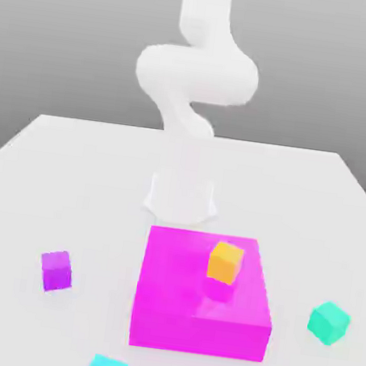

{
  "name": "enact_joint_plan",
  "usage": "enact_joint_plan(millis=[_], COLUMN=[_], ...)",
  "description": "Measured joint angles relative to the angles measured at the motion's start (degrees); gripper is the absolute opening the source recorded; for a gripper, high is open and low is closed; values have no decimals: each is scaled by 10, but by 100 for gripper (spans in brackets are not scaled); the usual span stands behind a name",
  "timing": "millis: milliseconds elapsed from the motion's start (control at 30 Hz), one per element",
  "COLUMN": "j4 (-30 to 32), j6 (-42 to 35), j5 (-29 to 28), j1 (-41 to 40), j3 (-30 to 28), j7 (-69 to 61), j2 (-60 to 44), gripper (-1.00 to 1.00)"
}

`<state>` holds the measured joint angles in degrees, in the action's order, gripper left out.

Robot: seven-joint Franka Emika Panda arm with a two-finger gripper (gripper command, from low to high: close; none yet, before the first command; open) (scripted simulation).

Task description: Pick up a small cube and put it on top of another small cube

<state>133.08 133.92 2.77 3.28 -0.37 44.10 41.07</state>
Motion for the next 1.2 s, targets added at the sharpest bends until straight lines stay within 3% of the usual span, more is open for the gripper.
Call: enact_joint_plan(millis=[333,567,800,933,1100,1133,1200], j4=[51,88,127,145,128,126,126], j6=[83,144,213,253,333,342,342], j5=[93,109,31,-57,-97,-99,-99], j1=[114,167,233,276,307,310,310], j3=[23,72,100,79,45,42,42], j7=[-56,-59,4,71,102,104,104], j2=[-194,-325,-451,-521,-624,-636,-636], gripper=[0,0,0,0,0,-100,-100])
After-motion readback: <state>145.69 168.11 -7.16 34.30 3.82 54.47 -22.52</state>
